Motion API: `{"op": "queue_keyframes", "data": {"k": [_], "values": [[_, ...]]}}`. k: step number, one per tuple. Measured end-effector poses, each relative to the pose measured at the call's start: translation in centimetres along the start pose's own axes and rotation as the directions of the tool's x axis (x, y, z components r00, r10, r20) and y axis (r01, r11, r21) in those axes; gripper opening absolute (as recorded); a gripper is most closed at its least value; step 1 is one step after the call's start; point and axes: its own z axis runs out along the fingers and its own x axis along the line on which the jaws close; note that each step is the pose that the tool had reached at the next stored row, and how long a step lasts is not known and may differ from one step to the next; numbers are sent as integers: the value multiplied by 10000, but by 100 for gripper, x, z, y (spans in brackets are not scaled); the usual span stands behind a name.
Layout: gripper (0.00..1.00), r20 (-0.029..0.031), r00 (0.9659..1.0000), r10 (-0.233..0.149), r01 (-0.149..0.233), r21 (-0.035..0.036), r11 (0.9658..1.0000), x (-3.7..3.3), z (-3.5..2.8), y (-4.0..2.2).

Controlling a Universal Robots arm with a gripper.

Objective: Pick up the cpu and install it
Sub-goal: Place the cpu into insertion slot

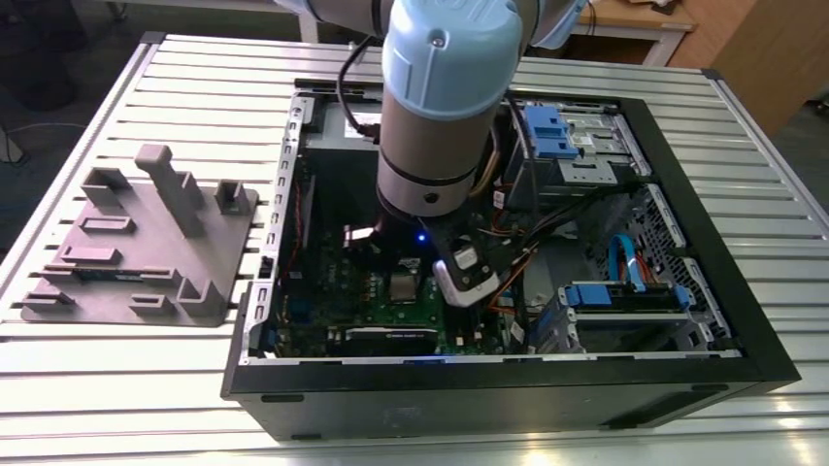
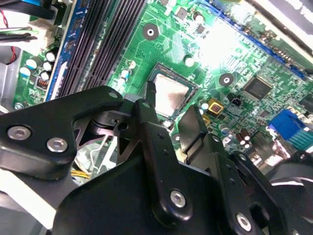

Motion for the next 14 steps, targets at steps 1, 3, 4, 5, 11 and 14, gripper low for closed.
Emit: {"op": "queue_keyframes", "data": {"k": [1, 3, 4, 5, 11, 14], "values": [[45, 0, 10000, 0, 0, -1, 10000, 0, -11, 1], [45, -1, 10000, 0, 0, 0, 10000, 1, -33, 2], [45, 0, 10000, 0, 0, 0, 10000, 1, -45, 2], [45, -1, 10000, 0, 0, 0, 10000, 1, -56, 3], [45, -2, 10000, 0, 0, -1, 10000, 2, -122, 6], [45, -2, 10000, 0, 0, 0, 10000, 3, -155, 8]]}}
